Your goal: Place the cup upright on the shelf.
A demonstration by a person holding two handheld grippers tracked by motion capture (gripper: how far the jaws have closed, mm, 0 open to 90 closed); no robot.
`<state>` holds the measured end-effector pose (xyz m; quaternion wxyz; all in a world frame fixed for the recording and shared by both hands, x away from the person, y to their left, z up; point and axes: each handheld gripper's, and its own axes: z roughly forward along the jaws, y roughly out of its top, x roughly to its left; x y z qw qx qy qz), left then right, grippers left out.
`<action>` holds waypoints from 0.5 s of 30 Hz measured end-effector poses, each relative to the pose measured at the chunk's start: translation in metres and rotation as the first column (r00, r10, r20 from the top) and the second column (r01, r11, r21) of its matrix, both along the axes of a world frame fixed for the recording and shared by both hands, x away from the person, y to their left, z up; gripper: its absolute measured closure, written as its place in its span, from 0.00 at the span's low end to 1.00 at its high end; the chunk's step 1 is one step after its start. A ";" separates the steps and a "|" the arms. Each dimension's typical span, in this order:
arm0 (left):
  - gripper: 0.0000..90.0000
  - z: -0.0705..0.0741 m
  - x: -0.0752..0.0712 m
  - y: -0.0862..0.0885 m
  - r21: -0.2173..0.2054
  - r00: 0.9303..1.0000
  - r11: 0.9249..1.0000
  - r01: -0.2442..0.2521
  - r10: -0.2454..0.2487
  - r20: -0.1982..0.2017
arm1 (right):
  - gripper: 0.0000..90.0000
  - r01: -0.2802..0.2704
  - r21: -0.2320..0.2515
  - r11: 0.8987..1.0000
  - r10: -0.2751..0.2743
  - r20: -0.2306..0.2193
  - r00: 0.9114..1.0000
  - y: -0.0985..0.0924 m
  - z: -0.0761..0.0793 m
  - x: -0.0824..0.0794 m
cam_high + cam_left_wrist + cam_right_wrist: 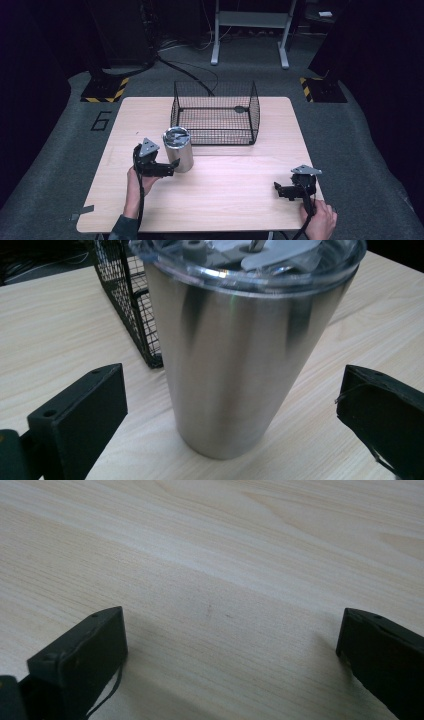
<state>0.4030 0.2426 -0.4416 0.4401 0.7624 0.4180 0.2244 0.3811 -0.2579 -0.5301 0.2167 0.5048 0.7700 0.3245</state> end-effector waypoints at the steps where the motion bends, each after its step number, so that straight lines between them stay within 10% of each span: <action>1: 0.00 0.000 0.000 0.000 0.000 1.000 1.000 0.000 0.000 0.000 | 0.00 0.000 0.000 1.000 0.000 0.000 1.000 0.000 0.000 0.000; 15: 0.00 0.009 0.015 -0.011 -0.026 0.999 1.000 0.002 -0.001 0.034 | 0.00 0.000 0.000 1.000 0.000 0.000 1.000 0.000 0.000 0.000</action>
